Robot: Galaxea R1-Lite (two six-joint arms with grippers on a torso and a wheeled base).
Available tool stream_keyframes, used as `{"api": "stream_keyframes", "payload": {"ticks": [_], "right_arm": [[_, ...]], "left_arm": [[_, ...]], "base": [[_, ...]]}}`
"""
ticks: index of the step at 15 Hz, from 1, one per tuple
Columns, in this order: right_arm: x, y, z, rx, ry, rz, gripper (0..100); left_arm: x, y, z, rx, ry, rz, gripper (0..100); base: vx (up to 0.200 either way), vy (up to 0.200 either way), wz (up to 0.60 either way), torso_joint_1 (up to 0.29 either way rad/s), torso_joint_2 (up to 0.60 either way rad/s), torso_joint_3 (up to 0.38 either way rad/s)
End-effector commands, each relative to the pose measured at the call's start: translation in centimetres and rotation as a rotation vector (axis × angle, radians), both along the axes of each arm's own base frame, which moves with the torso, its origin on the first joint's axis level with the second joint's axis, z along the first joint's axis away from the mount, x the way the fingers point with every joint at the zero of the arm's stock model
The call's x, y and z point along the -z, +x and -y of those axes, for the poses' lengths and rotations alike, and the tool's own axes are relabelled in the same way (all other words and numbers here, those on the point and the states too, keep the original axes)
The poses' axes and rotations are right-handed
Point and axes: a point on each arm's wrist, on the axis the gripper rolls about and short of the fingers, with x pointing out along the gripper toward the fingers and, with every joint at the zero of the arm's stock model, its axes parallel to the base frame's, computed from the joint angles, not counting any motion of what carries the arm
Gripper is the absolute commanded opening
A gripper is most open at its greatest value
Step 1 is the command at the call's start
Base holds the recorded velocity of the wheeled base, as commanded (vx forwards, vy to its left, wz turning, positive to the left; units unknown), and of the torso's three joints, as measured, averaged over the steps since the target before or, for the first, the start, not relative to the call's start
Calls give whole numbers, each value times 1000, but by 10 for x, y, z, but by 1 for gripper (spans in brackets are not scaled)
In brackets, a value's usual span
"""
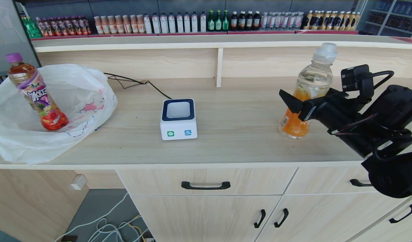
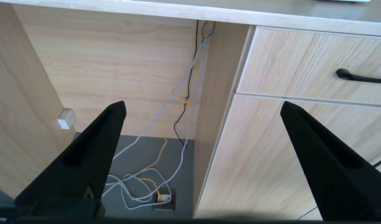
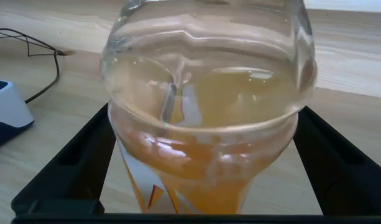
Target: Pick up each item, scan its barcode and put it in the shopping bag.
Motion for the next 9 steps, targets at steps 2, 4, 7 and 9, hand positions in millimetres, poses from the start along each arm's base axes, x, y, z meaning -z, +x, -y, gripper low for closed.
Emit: {"api": "stream_keyframes", "payload": {"ticks": [2, 4, 7, 9], "right_arm": [[-2, -4, 0, -4, -1, 2, 100], [-2, -3, -1, -4, -1, 0, 100], [-2, -2, 0, -2, -3, -7, 100], [-3, -1, 0, -1, -3, -7, 0]], "left_arm": [[0, 0, 0, 0, 0, 0, 100], [0, 0, 0, 0, 0, 0, 100], [0, 0, 0, 0, 0, 0, 100], [0, 0, 0, 0, 0, 0, 100]], "base": [[0, 0, 0, 0, 0, 0], [0, 0, 0, 0, 0, 0], [0, 0, 0, 0, 0, 0], [0, 0, 0, 0, 0, 0]]}}
